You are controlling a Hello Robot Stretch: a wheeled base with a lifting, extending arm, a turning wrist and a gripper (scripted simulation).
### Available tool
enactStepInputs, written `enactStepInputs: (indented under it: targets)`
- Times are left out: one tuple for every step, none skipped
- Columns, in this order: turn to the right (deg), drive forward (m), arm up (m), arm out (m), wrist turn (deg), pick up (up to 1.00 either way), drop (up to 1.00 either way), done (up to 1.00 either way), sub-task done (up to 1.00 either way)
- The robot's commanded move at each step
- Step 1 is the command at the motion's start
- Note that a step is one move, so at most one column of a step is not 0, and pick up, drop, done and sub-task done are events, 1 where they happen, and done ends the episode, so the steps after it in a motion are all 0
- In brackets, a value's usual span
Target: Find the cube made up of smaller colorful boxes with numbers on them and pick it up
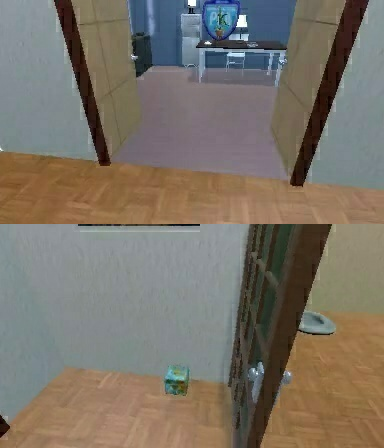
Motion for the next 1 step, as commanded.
enactStepInputs:
  targets:
    - [45.0, 0.00, 0.00, 0.00, 0.0, 0.00, 0.00, 0.00, 0.00]
